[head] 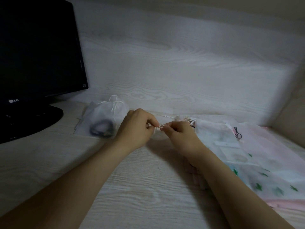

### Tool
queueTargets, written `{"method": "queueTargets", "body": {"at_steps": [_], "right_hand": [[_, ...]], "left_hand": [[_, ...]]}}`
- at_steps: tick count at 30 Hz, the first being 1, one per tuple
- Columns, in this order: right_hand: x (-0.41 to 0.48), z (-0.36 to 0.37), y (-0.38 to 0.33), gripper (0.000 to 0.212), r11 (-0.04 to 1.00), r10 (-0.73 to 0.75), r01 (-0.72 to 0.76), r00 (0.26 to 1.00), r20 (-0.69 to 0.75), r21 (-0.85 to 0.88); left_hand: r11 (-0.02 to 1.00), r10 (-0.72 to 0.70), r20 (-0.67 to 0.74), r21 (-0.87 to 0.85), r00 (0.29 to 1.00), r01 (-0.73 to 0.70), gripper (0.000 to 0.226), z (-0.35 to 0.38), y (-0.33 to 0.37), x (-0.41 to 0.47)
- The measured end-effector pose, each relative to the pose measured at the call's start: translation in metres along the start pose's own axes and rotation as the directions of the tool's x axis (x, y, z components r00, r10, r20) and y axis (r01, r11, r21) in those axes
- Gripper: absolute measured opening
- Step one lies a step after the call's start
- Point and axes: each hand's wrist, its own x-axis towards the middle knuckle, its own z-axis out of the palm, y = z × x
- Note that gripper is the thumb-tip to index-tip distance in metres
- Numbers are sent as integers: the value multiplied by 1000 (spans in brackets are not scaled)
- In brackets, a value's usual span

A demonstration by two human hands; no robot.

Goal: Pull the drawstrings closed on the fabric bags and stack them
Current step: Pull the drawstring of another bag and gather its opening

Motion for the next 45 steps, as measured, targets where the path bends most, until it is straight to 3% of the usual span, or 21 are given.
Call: {"method": "queueTargets", "body": {"at_steps": [5,8,10,13,15,18,24,28,31,35,39,45], "right_hand": [[1,0,1,34,972,65,-49,996,-62,230],[-1,-3,-1,26,954,93,-65,992,-81,292],[0,-4,1,25,950,89,-50,989,-115,308],[2,-6,4,24,945,91,-22,976,-198,325],[2,-5,5,23,947,77,-7,975,-208,320],[2,-4,6,30,963,48,1,984,-174,270],[4,-2,7,28,988,-52,82,975,-215,131],[4,-3,9,25,991,-102,118,969,-223,58],[2,-2,9,23,988,-154,154,968,-200,-16],[1,2,10,13,946,-285,244,939,-193,-211],[2,-6,12,14,923,-312,232,919,-242,-308],[8,-7,20,18,902,-278,147,917,-285,-406]], "left_hand": [[994,78,80,-89,994,-71,15,-1,7,-4],[995,74,46,-74,996,-70,4,1,8,-4],[996,57,19,-71,998,-55,10,1,8,-2],[972,-47,52,-228,998,58,28,-3,11,2],[906,-106,94,-401,990,135,43,-9,14,5],[805,-118,88,-575,989,147,26,-13,16,5],[753,-128,30,-647,991,117,17,-13,18,2],[690,-213,96,-689,972,220,19,-15,23,2],[772,-283,96,-567,954,286,26,-16,24,4],[983,-115,-39,-145,993,108,21,-14,13,0],[963,-35,59,268,998,18,16,-19,13,-8],[931,0,-5,365,1000,2,31,-27,7,-5]]}}
